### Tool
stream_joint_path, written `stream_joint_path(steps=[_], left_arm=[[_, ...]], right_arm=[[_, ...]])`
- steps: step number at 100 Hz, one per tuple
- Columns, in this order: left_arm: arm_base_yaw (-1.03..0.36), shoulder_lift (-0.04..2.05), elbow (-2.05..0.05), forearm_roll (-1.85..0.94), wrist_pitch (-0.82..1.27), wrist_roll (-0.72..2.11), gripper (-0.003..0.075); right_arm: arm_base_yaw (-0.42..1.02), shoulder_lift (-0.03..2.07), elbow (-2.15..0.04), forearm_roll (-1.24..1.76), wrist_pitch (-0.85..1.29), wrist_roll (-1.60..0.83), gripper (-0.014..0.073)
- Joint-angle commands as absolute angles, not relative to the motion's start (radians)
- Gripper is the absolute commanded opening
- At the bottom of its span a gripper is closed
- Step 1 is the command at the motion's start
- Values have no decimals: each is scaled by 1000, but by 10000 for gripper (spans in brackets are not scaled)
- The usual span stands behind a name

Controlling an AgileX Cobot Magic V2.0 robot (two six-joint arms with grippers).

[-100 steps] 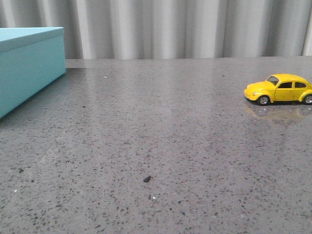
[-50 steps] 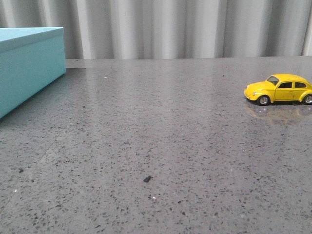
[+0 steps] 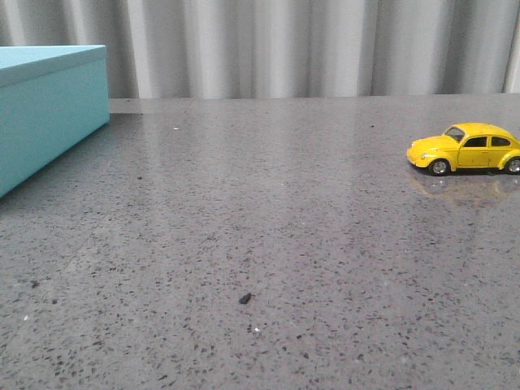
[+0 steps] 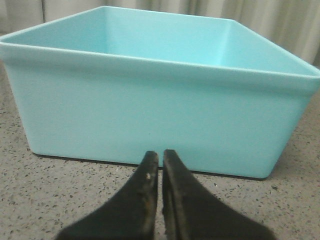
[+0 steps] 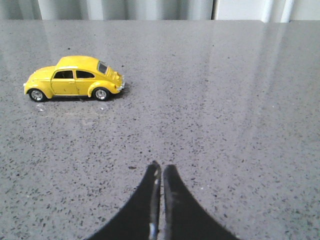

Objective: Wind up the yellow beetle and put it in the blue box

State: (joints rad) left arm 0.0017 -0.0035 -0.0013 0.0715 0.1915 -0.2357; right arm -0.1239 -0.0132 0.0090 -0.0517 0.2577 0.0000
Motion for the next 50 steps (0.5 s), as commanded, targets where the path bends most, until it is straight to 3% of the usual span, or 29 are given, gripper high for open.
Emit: stream_joint_path(steps=[1,50], left_arm=[[-7,-33,26,74,105,-245,-21],[-7,-33,26,79,82,-244,-21]], right_arm=[[-130,-29,30,-54,168,0,-41],[-130,-29,30,-54,92,0,-41]])
